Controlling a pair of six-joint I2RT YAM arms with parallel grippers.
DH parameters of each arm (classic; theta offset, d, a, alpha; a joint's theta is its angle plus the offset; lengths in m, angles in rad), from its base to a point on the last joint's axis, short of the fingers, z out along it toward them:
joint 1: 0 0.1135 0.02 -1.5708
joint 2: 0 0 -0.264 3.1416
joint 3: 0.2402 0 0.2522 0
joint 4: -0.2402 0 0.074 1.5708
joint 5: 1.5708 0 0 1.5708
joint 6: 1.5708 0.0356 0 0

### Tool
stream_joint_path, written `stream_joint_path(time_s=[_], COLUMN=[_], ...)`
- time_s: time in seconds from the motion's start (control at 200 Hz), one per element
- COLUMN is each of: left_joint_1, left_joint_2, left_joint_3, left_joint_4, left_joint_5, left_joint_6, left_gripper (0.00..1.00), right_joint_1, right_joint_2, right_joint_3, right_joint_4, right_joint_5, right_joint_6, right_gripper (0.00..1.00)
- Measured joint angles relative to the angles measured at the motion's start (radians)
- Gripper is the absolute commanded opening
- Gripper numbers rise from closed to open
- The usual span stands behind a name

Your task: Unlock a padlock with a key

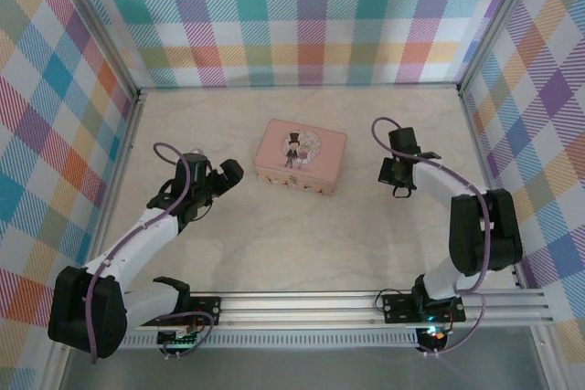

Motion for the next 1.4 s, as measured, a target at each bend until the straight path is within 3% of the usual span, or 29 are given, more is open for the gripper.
stream_joint_path(time_s=[0.23,0.345,0.47,0.75,0.78,0.785,0.8,0.82,1.175,1.4], left_joint_1=[0.0,0.0,0.0,0.0,0.0,0.0,0.0,0.0,0.0,0.0], left_joint_2=[0.002,0.002,0.002,0.002,0.002,0.002,0.002,0.002,0.066,0.093], left_joint_3=[-0.001,-0.007,-0.014,-0.014,-0.014,-0.014,-0.014,-0.013,0.138,0.211], left_joint_4=[0.018,0.019,0.018,0.019,0.019,0.019,0.018,0.018,-0.06,-0.056], left_joint_5=[0.006,0.006,0.006,0.009,0.01,0.01,0.01,0.01,-0.058,-0.219], left_joint_6=[-0.009,-0.013,-0.016,-0.019,-0.019,-0.019,-0.019,-0.019,0.034,0.193], left_gripper=[1.0,1.0,1.0,1.0,1.0,1.0,1.0,1.0,1.0,1.0], right_joint_1=[0.025,0.033,0.035,0.035,0.035,0.035,0.035,0.035,0.034,0.019], right_joint_2=[0.084,0.107,0.116,0.071,0.053,0.047,0.037,0.024,-0.14,-0.275], right_joint_3=[0.067,0.072,0.072,0.082,0.083,0.083,0.083,0.083,0.082,-0.134], right_joint_4=[-0.026,-0.033,-0.038,-0.067,-0.072,-0.072,-0.074,-0.076,-0.043,0.234], right_joint_5=[-0.004,-0.015,-0.026,-0.034,-0.033,-0.033,-0.033,-0.033,0.048,0.243], right_joint_6=[0.0,0.001,0.005,0.007,0.005,0.008,0.001,0.009,-0.011,-0.079], right_gripper=[0.0,0.06,0.25,0.51,0.56,0.62,0.93,1.0,1.0,1.0])
